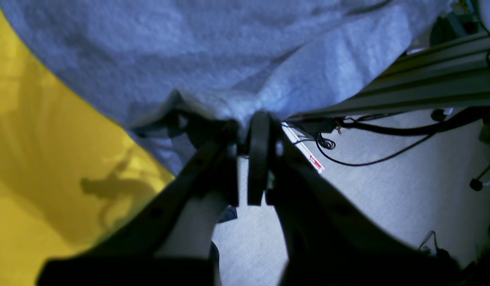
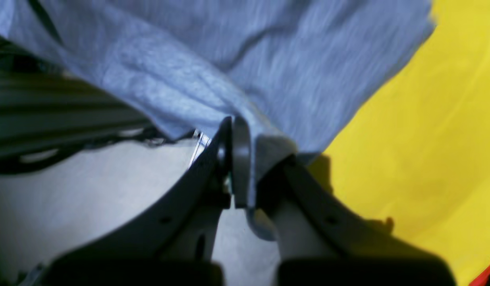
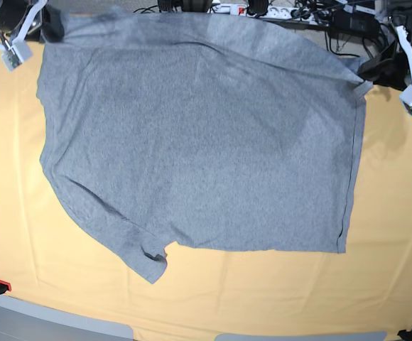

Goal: Layout the t-shirt on the table in an organized manner, then fold the t-shirt properly
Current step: 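Lower the shirt back onto the table with both grippers, laying it flat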

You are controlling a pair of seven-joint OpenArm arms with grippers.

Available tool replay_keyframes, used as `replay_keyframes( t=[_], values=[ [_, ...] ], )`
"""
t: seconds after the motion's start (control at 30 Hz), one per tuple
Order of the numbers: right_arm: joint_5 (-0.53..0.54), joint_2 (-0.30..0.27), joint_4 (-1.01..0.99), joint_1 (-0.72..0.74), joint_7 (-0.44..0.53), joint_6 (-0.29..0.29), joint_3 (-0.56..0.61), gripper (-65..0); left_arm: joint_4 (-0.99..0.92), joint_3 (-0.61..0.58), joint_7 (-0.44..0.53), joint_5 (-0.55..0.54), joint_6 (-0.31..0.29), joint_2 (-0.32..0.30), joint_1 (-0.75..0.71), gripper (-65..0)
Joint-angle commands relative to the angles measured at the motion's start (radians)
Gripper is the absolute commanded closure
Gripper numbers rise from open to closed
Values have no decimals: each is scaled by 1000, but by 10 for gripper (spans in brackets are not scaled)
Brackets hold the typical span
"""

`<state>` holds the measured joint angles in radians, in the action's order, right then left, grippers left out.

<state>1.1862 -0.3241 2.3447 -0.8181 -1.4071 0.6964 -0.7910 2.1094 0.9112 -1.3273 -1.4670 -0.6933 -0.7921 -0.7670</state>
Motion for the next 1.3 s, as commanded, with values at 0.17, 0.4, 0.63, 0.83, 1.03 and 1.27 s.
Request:
replay_keyframes(
  t=[0.17,0.4,0.63,0.83,1.03,1.27],
  values=[
    [14,-11,11,53,14,2,-10,0,6,12,34,-17,-5,-17,61,0],
    [14,-11,11,100,80,2,-10,0,4,12,116,93,-5,-17,64,0],
    [15,-11,11,172,92,2,-7,0,-24,12,155,131,-5,-17,64,0],
    [72,-11,-87,251,104,2,-7,0,-25,12,197,132,-5,-17,64,0],
    [71,-11,-154,303,106,2,8,0,-25,12,228,134,-5,-16,103,0],
    [-1,-11,-171,312,107,2,126,0,-29,-68,283,235,-5,-17,190,0]
  ],
)
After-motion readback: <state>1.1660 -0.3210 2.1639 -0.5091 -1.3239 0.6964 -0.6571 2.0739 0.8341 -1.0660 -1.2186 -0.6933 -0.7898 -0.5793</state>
